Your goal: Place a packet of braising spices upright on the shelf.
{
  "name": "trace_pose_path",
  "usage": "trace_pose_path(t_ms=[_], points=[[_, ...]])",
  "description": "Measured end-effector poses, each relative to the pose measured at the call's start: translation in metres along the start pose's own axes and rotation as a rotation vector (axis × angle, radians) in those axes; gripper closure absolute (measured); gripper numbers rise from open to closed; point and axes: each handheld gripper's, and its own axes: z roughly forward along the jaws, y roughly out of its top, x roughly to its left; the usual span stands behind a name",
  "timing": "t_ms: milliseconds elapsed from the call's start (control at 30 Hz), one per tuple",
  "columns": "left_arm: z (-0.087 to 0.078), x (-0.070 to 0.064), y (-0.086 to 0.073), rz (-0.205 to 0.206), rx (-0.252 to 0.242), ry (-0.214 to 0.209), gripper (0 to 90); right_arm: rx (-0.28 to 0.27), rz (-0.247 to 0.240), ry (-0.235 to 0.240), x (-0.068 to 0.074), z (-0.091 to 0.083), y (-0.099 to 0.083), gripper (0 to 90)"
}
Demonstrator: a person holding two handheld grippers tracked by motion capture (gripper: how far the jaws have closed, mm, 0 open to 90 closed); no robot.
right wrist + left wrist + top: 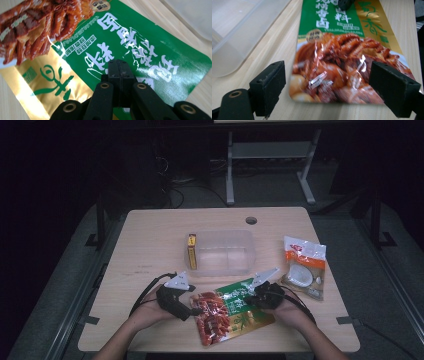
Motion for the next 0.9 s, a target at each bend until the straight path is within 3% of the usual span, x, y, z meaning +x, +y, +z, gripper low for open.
trace_pose_path(t_ms=[233, 333, 500, 567, 700, 900], points=[[0.009, -0.004, -0.001, -0.016, 0.028, 0.02, 13.0, 0.012, -0.077, -0.016, 0.006, 0.008, 0.012, 90.0], [0.017, -0.008, -0.002, -0.024, 0.05, 0.016, 13.0, -0.033, -0.014, -0.008, 0.004, -0.002, 0.011, 75.2], [0.027, -0.012, -0.001, -0.03, 0.06, 0.036, 12.5, -0.112, 0.02, -0.048, -0.001, -0.02, 0.003, 46.4], [0.029, -0.012, 0.001, -0.027, 0.062, 0.035, 12.5, -0.122, 0.038, -0.022, -0.002, -0.024, -0.002, 39.0], [0.038, -0.013, 0.001, -0.02, 0.076, 0.042, 12.4, -0.095, 0.02, -0.006, 0.001, -0.024, -0.011, 34.3], [0.042, -0.009, 0.0, -0.031, 0.072, 0.032, 11.9, -0.114, 0.02, -0.01, -0.003, -0.028, -0.013, 32.3]])
